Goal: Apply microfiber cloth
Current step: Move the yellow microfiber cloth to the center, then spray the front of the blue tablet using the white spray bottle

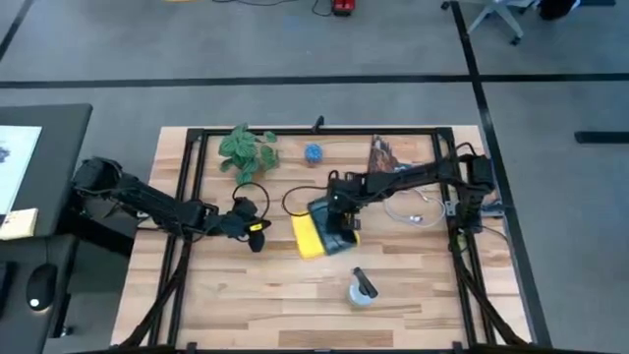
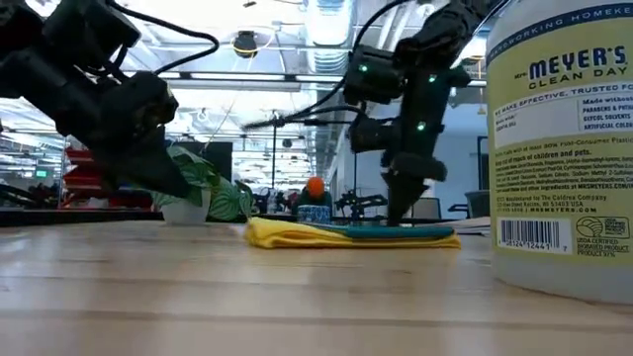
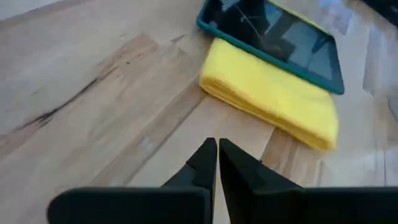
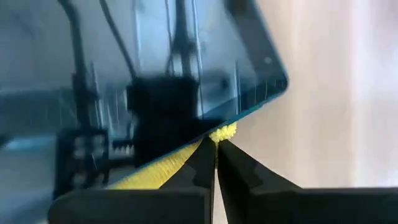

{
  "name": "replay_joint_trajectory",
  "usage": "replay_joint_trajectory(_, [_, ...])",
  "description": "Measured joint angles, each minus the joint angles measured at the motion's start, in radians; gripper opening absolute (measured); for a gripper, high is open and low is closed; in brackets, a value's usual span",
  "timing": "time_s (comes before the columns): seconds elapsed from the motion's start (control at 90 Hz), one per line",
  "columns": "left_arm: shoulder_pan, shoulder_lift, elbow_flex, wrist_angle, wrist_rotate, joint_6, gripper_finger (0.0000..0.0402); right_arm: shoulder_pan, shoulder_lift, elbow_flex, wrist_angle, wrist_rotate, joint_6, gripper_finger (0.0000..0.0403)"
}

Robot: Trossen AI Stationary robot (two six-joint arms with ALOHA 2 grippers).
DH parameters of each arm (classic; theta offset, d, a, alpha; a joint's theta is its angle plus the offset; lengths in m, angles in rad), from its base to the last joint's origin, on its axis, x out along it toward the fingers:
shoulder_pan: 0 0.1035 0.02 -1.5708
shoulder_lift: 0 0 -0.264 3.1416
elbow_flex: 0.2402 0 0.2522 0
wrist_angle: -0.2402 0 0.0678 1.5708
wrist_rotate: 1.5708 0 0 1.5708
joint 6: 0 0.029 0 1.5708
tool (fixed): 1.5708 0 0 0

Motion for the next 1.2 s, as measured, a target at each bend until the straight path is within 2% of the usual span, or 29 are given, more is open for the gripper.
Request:
replay_joint_trajectory(0.133, [0.0,-0.002,0.0,0.04,0.0,0.021,0.0,0.002,-0.001,0.001,0.051,-0.001,0.001,0.0])
replay_joint_trajectory(0.233, [0.0,-0.003,0.005,0.086,0.003,0.066,0.0,0.002,-0.034,-0.001,0.016,-0.007,0.043,0.0009])
replay_joint_trajectory(0.467, [0.03,-0.003,0.071,0.085,0.02,0.213,0.0,-0.003,-0.136,0.001,-0.068,-0.066,0.109,0.0101])
replay_joint_trajectory(0.544, [0.051,-0.002,0.081,0.086,0.039,0.228,0.0,-0.018,-0.166,0.002,-0.089,-0.157,0.178,0.0135])
replay_joint_trajectory(0.644, [0.088,0.005,0.085,0.091,0.136,0.232,0.0,-0.054,-0.165,-0.003,-0.077,-0.371,0.275,0.0169])
replay_joint_trajectory(0.744, [0.124,0.045,0.088,0.126,0.256,0.263,0.0,-0.082,-0.127,-0.016,-0.016,-0.521,0.327,0.0192])
replay_joint_trajectory(0.844, [0.152,0.114,0.09,0.18,0.303,0.28,0.0,-0.103,-0.076,-0.03,0.009,-0.534,0.375,0.0207])
replay_joint_trajectory(0.989, [0.194,0.233,0.11,0.238,0.318,0.281,0.0,-0.127,-0.005,-0.033,0.052,-0.534,0.442,0.0216])
replay_joint_trajectory(1.2, [0.241,0.429,0.228,0.254,0.391,0.341,0.0,-0.144,0.052,-0.031,0.116,-0.587,0.482,0.0217])
